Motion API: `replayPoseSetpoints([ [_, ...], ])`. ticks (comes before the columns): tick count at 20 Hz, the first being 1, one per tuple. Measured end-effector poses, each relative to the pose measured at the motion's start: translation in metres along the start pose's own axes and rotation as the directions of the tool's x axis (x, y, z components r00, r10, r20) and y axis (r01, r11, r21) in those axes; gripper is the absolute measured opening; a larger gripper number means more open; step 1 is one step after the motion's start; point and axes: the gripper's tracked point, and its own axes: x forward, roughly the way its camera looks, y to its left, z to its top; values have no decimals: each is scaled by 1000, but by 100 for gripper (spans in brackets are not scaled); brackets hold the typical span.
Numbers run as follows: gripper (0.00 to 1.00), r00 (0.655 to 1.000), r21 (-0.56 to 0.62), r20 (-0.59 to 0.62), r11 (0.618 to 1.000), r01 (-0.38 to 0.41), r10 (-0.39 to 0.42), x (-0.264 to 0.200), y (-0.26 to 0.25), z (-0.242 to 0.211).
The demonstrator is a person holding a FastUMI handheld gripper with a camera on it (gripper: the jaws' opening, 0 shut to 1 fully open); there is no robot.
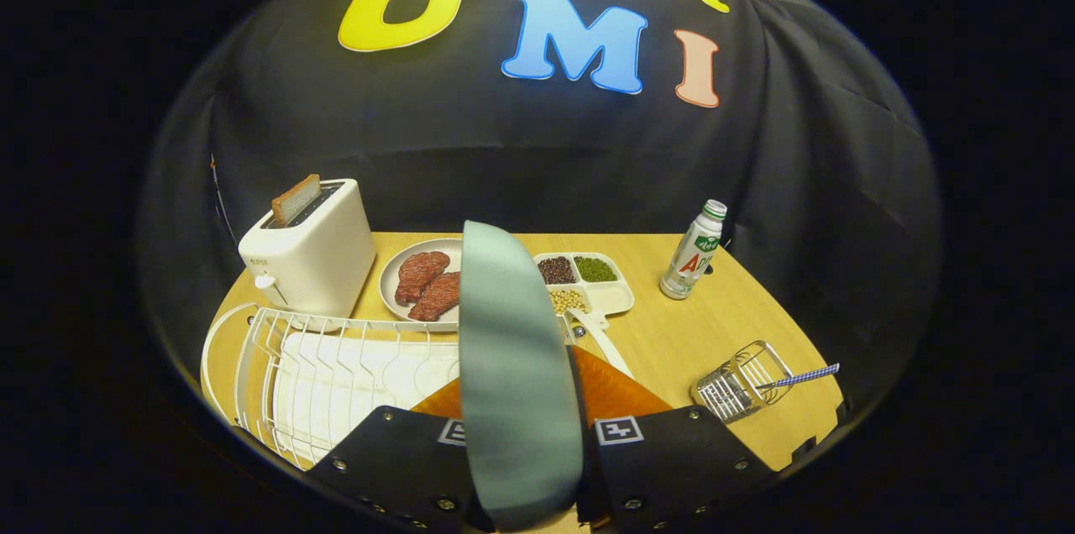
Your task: Take the plate from the dish rack, then take the spoon from the basket and place it into the plate.
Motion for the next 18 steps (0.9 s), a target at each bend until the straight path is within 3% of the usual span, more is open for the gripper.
replayPoseSetpoints([
  [3, 37, 998, -51, 35, 997, 55, -53, -16, -10, 14],
  [11, 37, 992, -75, 89, 993, 94, -87, -73, -43, 20],
  [18, 36, 995, -66, 78, 995, 72, -67, -138, -86, -27],
])
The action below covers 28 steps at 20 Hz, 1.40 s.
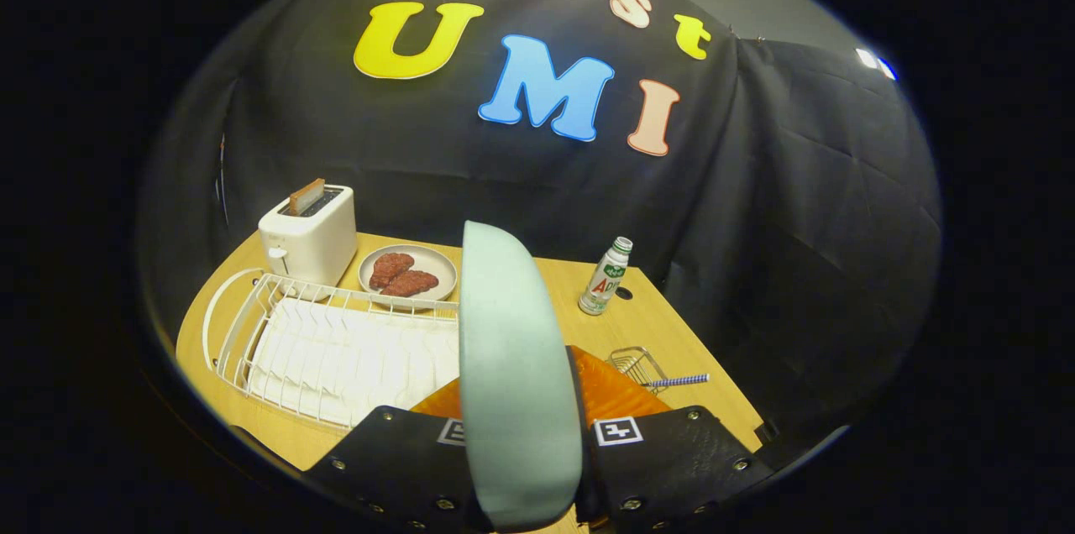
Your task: Take the plate from the dish rack, then take the spoon from the basket and place it into the plate.
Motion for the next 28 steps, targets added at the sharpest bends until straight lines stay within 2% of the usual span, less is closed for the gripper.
replayPoseSetpoints([
  [9, 36, 990, -6, -118, 997, -73, 71, -25, -38, -105],
  [17, 36, 947, 137, -248, 975, -175, 205, -17, -23, -175],
  [21, 36, 931, 197, -262, 959, -206, 253, -12, -14, -181],
  [25, 36, 900, 313, -257, 911, -268, 352, -8, 5, -183],
  [28, 36, 854, 386, -267, 861, -331, 447, -6, 23, -186],
])
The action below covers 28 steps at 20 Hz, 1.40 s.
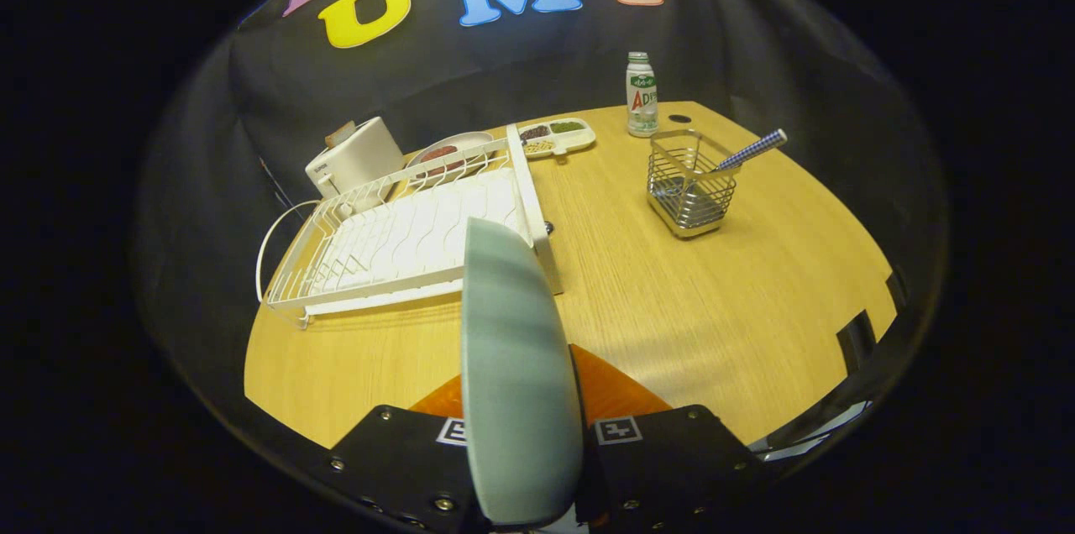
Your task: Take the plate from the dish rack, then take the spoon from the basket and place it into the plate.
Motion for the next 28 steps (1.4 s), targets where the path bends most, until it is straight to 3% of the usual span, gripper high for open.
replayPoseSetpoints([
  [4, 35, 985, 98, -91, 986, -135, 144, 15, 24, -16],
  [7, 35, 978, 158, -116, 975, -155, 174, 24, 27, -21],
  [9, 35, 983, 151, -142, 984, -98, 120, 29, 15, -27],
  [17, 68, 988, 120, -151, 993, -11, 29, 28, -6, -38],
  [20, 70, 990, 128, -139, 992, 4, 14, 26, -10, -35],
  [22, 72, 989, 98, -143, 993, 59, -44, 25, -23, -37],
  [23, 86, 987, 85, -147, 993, 80, -67, 26, -29, -40],
  [28, 87, 988, 126, -63, 981, 148, -141, 17, -52, -16],
])
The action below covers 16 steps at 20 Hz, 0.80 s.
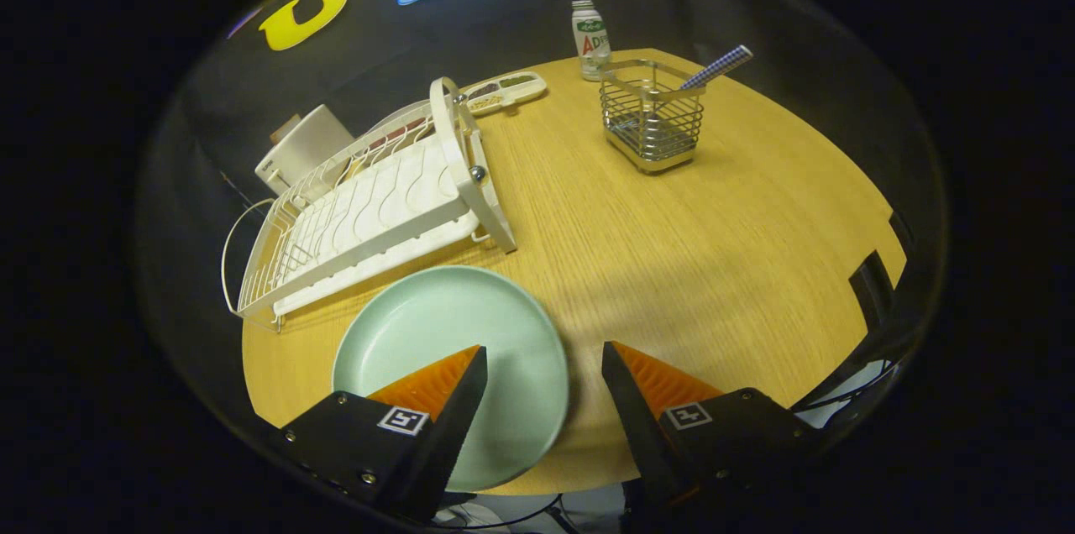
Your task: Take the plate from the dish rack, then take the spoon from the basket and place it into the plate.
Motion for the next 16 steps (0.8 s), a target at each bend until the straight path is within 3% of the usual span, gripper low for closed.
replayPoseSetpoints([
  [4, 86, 984, 110, 144, 990, 93, -109, -17, -26, 53],
  [9, 86, 912, 284, 286, 935, 212, -293, -37, -67, 125],
  [16, 86, 855, 444, 326, 864, 238, -404, -25, -92, 188],
])
